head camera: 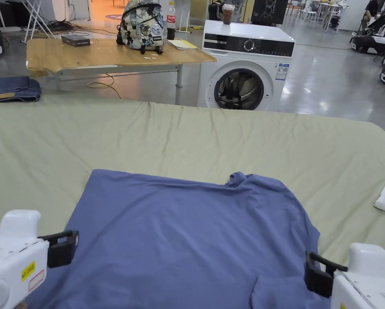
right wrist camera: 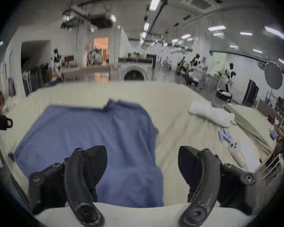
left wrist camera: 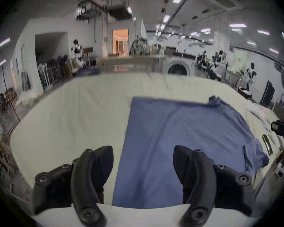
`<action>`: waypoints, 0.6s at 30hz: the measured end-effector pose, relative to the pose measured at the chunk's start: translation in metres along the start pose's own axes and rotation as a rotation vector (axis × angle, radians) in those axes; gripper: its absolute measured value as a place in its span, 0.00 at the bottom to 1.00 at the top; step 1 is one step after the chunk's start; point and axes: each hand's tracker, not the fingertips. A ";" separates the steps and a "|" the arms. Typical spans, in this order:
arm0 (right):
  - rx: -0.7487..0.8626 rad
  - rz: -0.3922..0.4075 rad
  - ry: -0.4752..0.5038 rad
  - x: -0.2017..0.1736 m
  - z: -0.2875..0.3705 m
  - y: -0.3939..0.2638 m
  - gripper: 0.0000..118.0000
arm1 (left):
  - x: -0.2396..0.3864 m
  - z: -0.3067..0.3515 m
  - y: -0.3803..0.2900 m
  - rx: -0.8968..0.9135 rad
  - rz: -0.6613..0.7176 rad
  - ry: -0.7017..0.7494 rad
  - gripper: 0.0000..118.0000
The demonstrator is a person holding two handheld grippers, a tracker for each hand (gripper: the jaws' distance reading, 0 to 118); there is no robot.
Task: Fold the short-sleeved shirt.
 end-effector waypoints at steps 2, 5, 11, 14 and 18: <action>0.075 -0.022 0.007 -0.013 -0.002 0.006 0.71 | 0.009 -0.004 0.009 0.072 -0.005 0.004 0.60; 0.150 -0.046 0.035 -0.034 -0.005 0.015 0.70 | 0.027 -0.001 0.020 0.161 -0.018 0.021 0.29; 0.229 -0.017 0.045 -0.063 -0.010 0.031 0.19 | 0.051 0.001 0.035 0.237 -0.092 0.058 0.00; 0.262 -0.022 0.046 -0.069 -0.012 0.038 0.01 | 0.055 0.004 0.037 0.264 -0.104 0.067 0.00; 0.301 -0.010 0.032 -0.076 -0.012 0.045 0.00 | 0.052 0.005 0.040 0.267 -0.056 0.061 0.00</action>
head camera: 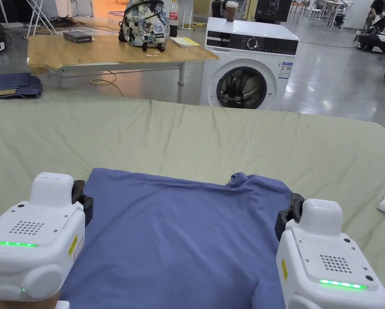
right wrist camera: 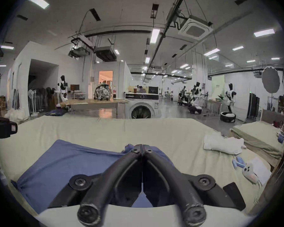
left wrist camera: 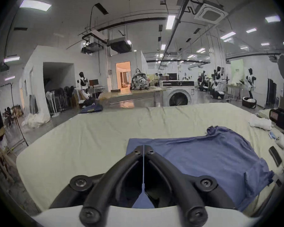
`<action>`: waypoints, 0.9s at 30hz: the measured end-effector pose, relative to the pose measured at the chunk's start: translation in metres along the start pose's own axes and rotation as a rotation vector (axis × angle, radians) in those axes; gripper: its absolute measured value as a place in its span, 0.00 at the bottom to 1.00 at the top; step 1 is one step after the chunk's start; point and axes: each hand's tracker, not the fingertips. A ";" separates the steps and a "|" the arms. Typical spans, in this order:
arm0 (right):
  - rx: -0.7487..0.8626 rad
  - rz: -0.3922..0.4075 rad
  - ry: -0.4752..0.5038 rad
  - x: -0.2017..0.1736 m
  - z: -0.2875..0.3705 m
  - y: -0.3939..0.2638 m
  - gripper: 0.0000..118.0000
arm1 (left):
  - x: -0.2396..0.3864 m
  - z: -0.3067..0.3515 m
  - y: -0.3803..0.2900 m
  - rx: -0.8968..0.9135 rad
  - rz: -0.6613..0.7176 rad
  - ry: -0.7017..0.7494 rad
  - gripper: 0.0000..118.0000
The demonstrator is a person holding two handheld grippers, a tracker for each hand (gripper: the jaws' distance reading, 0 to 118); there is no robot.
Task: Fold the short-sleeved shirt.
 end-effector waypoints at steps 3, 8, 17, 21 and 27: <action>0.001 0.002 0.024 -0.004 -0.002 0.003 0.00 | -0.008 0.003 0.000 -0.020 0.020 0.009 0.00; -0.017 0.029 0.054 -0.010 -0.005 0.003 0.00 | -0.041 0.009 -0.007 -0.201 0.026 -0.047 0.00; -0.094 0.084 0.065 -0.011 -0.012 -0.017 0.00 | -0.106 0.005 -0.058 -0.679 0.095 -0.129 0.08; -0.152 0.090 0.053 -0.006 -0.016 -0.027 0.00 | -0.116 0.004 -0.086 -0.778 0.133 -0.093 0.63; -0.203 0.109 0.040 0.001 -0.017 -0.037 0.00 | -0.117 -0.003 -0.115 -0.848 0.191 0.027 0.64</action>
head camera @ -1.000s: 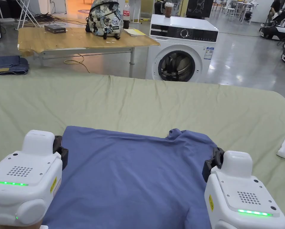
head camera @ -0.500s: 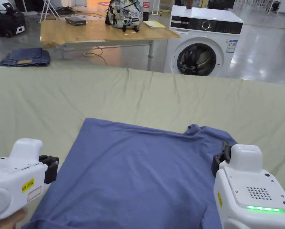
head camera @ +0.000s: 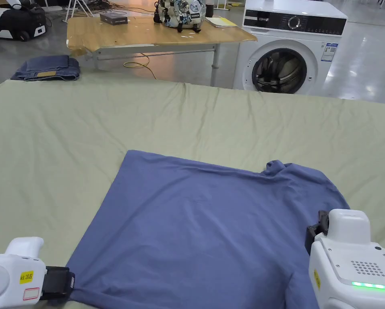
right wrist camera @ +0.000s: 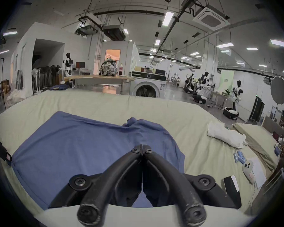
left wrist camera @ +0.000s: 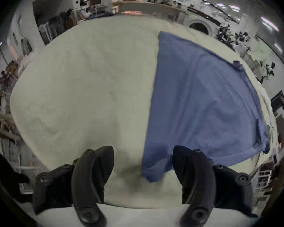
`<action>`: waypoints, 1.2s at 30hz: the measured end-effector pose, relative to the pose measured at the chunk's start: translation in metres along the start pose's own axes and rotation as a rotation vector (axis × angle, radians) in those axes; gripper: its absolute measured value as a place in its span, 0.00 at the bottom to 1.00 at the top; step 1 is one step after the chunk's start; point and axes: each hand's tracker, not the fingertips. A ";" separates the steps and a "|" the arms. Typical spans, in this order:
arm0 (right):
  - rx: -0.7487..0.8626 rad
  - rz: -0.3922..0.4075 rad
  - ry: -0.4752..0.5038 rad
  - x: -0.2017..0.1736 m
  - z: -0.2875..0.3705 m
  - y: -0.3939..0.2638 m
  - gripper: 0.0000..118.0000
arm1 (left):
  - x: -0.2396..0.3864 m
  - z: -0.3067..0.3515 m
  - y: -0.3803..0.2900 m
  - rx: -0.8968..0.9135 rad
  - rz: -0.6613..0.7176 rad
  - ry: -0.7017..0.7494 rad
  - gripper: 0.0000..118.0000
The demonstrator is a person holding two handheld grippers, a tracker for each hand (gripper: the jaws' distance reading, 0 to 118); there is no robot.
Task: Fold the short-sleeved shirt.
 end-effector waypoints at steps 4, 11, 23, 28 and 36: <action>-0.032 0.004 -0.004 0.001 0.000 -0.005 0.00 | 0.013 -0.006 -0.008 0.005 -0.016 0.036 0.52; -0.077 -0.005 -0.002 0.010 0.005 -0.016 0.00 | 0.025 -0.022 -0.011 0.007 -0.109 -0.002 0.01; -0.380 -0.034 0.004 0.078 0.031 -0.038 0.29 | 0.015 -0.007 -0.007 0.020 -0.087 -0.042 0.00; -0.539 -0.036 0.018 0.097 0.040 -0.065 0.56 | 0.016 -0.009 -0.007 0.016 -0.083 -0.044 0.00; -0.721 -0.077 0.040 0.100 0.029 -0.111 0.53 | 0.018 -0.007 -0.007 0.016 -0.081 -0.049 0.00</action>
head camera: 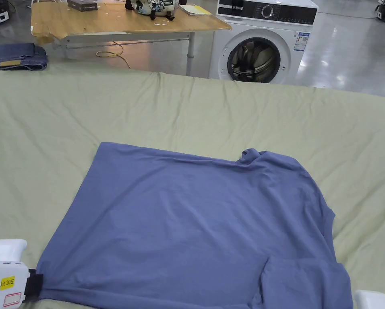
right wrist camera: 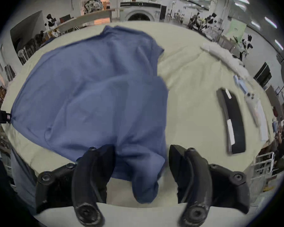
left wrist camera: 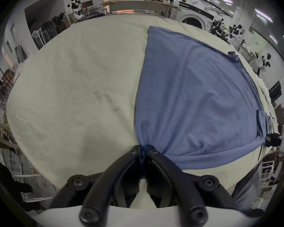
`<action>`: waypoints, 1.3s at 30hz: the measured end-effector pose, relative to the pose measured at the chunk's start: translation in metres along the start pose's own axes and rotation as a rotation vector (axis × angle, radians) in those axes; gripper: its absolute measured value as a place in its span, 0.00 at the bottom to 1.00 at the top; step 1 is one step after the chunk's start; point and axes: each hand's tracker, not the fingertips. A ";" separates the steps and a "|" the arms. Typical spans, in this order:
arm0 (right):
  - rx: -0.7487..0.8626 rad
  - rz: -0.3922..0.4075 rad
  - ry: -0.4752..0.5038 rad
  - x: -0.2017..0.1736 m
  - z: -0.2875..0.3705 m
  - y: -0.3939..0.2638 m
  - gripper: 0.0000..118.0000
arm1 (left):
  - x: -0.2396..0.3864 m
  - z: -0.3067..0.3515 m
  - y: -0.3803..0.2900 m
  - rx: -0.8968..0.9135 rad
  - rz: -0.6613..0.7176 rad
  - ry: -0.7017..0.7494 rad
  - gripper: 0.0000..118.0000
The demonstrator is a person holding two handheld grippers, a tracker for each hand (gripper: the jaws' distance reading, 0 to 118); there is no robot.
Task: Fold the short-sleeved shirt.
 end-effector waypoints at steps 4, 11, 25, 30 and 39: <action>0.029 -0.002 -0.003 -0.008 0.001 -0.004 0.41 | 0.001 0.002 0.000 0.003 0.002 -0.002 0.00; 0.071 -0.021 0.052 -0.007 0.015 0.004 0.04 | 0.009 0.019 0.007 0.067 0.012 -0.030 0.00; 0.301 -0.049 0.078 -0.005 0.053 0.117 0.04 | 0.012 0.027 0.123 0.240 0.005 -0.089 0.00; 0.306 -0.071 0.086 -0.003 0.022 0.162 0.04 | 0.015 0.002 0.164 0.261 -0.012 -0.069 0.00; 0.181 -0.062 0.070 -0.008 -0.051 0.211 0.04 | 0.029 -0.058 0.204 0.178 -0.054 -0.021 0.00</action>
